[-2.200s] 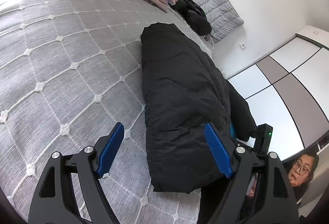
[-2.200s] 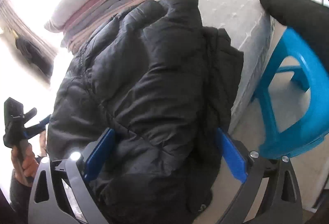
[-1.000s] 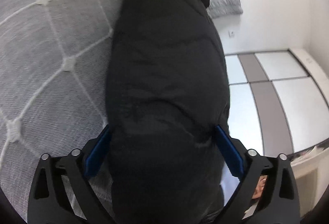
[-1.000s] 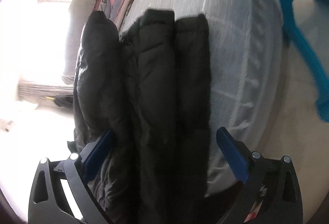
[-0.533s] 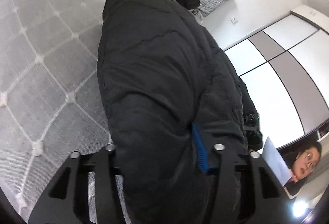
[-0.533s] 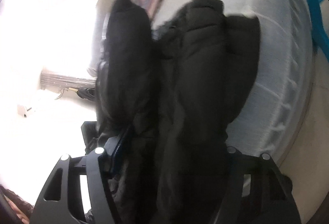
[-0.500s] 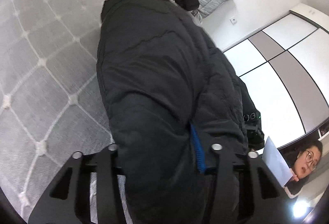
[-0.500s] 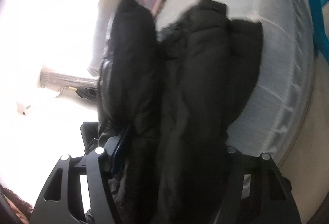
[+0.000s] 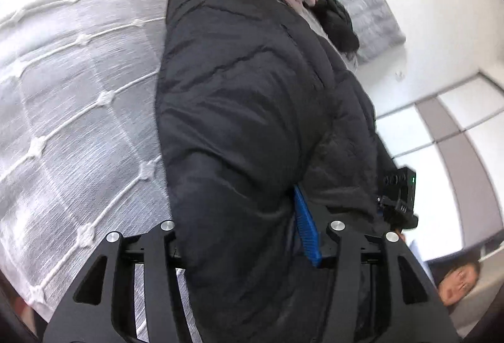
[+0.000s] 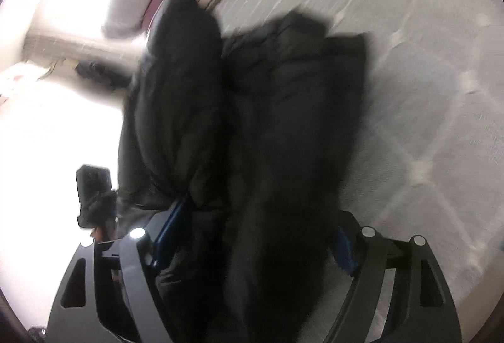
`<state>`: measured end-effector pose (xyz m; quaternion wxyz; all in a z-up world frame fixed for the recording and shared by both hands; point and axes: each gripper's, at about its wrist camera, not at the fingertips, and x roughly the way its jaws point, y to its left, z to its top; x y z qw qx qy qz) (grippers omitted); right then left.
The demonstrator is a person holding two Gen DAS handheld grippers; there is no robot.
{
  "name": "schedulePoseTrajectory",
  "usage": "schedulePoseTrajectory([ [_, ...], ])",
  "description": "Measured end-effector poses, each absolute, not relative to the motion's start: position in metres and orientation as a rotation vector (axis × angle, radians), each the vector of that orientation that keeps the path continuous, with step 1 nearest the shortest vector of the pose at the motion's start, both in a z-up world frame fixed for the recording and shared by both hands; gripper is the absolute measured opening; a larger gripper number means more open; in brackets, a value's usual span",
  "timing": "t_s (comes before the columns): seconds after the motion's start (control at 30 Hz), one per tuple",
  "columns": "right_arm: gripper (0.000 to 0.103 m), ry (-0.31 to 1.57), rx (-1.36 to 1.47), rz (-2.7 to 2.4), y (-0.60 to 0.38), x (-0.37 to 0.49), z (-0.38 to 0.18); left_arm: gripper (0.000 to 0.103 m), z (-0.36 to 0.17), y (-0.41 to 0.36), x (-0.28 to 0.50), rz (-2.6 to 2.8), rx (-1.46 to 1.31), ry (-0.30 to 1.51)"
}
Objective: Fold large clothes
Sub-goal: 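Grasp the black jacket bundle with both tools and lift it, then carry the jacket bundle with both tools toward the pillow stack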
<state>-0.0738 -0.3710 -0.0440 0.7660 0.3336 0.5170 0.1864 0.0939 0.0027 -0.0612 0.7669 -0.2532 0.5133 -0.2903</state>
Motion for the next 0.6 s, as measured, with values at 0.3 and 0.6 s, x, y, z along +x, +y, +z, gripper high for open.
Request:
schedulePoseTrajectory([
  [0.3, 0.09, 0.802, 0.385, 0.418, -0.294, -0.031, 0.086, 0.054, -0.046, -0.016, 0.102, -0.598, -0.483, 1.028],
  [0.6, 0.09, 1.027, 0.309, 0.199, -0.286, 0.02, -0.025, 0.067, -0.046, 0.016, 0.101, -0.515, -0.558, 0.978],
])
